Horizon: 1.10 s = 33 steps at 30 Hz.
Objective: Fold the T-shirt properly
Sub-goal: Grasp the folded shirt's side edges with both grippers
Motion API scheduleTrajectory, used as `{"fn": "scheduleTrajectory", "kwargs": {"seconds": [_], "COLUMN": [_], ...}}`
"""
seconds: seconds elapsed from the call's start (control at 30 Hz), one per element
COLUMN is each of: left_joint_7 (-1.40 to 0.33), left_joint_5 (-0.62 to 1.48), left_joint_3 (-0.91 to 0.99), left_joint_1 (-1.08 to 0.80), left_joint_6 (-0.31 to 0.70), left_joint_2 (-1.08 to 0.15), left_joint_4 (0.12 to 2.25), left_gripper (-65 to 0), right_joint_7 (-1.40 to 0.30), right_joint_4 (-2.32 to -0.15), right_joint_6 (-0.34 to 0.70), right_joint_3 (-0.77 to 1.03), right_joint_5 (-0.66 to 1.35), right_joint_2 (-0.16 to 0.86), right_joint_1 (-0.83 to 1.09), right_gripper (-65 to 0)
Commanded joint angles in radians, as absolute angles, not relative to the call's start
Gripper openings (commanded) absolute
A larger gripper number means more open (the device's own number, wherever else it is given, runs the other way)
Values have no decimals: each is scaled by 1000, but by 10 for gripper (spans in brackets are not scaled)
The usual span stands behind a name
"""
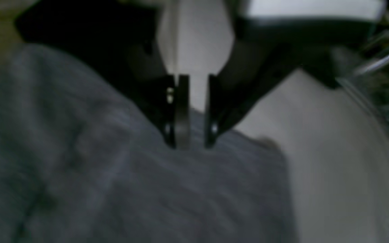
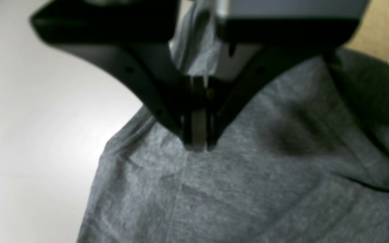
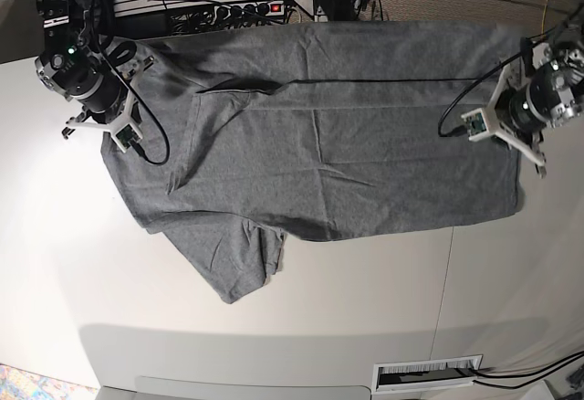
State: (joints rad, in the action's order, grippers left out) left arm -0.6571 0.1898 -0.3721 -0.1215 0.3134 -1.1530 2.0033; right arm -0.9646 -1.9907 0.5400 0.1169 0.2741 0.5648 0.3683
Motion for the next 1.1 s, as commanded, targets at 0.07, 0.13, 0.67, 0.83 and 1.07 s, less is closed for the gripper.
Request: {"fn": "scheduleTrajectory", "kwargs": {"seconds": [0.07,0.13,0.67,0.83,1.07], "left_joint_7": [-551,-503,-565,-625,-649], "left_joint_5": [185,214,644,812,833], "left_joint_3": [-361,-361,-361,-361,-361], "left_joint_1": [-20,48,517,552,543], "left_joint_6": [277,277,374,487,499], "left_joint_2": [-1135,-1079,-829,-829,-814], "left_joint_4": [1900,1780,956,877,860], "left_gripper": [-555,-555,-389,-389,-390], "right_joint_7": [-948,-950,-948,-944,-945], "right_joint_4": [-2006,-2006,-2001,-2001,-2001], "right_joint_6": [533,533,534,533,533], "right_joint_3": [126,126,126,126,126], "right_joint_5": [276,276,215,216,216], "right_joint_2": [579,579,541,541,541], "right_joint_1": [344,322,207,207,207], "right_gripper": [-650,-650,-486,-486,-486]}}
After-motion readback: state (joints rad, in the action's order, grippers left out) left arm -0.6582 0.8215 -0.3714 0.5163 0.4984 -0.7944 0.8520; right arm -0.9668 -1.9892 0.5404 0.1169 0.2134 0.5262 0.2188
